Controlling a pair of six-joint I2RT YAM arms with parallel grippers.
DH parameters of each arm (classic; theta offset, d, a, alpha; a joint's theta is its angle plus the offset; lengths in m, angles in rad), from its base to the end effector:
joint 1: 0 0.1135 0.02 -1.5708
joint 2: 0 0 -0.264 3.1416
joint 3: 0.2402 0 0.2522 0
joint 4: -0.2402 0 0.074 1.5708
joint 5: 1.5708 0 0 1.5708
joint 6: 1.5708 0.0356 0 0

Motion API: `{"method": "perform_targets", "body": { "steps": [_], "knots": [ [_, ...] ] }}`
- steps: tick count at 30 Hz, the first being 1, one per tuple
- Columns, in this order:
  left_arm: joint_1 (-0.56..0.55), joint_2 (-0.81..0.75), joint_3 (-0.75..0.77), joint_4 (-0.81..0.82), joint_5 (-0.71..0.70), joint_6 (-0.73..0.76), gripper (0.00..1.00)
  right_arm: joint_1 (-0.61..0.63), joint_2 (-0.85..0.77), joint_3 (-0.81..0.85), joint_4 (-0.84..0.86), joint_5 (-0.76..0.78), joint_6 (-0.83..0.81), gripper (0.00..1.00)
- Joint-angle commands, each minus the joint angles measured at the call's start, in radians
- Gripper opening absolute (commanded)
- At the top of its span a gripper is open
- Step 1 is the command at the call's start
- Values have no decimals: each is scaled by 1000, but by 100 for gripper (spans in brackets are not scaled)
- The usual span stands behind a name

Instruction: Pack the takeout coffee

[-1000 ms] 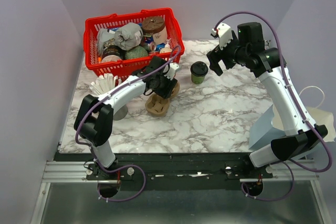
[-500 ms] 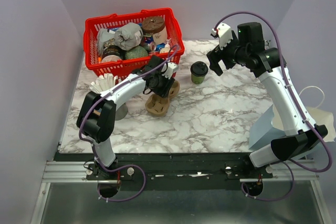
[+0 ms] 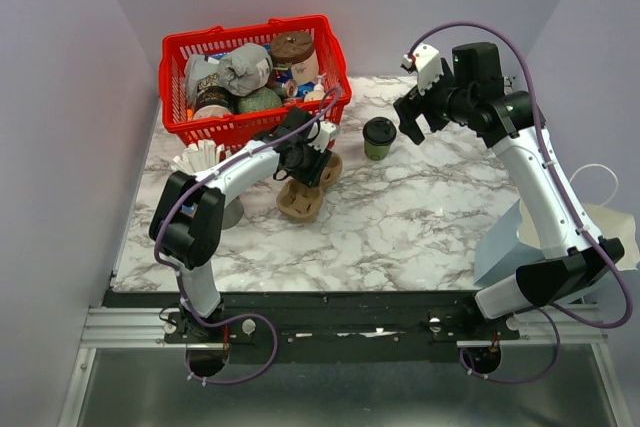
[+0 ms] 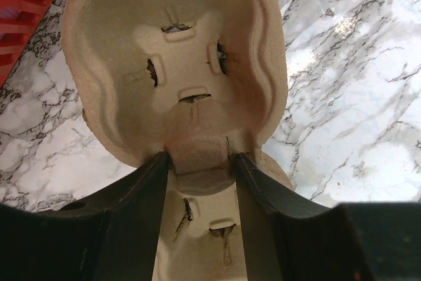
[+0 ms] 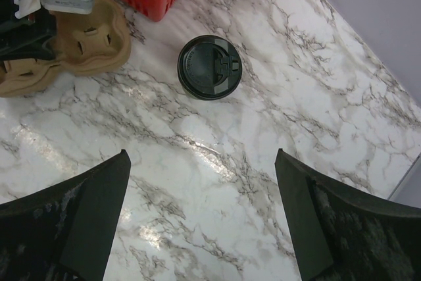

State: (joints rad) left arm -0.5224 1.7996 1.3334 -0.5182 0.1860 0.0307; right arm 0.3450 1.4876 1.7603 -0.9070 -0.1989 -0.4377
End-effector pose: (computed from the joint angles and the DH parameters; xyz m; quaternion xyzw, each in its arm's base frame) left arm 0.3312 -0.1983 0.2233 0.2861 0.9096 -0.1563 0.2575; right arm 0.2851 0.1099 0.4358 -0.3801 0.8037 0.0677 0.4527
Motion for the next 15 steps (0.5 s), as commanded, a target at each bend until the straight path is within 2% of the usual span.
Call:
{"method": "perform_targets", "body": {
  "steps": [1,8,15],
  "knots": [
    [1,17,24,-29,-31,-18,52,-1,8,2,3,3,-1,100],
    [2,-8,47,-55,-34,-26,48,-1,5,-2,3,3,-3,100],
    [4,-54,142,-134,-25,-14,40,-3,10,1,2,-7,-1,100]
  ]
}}
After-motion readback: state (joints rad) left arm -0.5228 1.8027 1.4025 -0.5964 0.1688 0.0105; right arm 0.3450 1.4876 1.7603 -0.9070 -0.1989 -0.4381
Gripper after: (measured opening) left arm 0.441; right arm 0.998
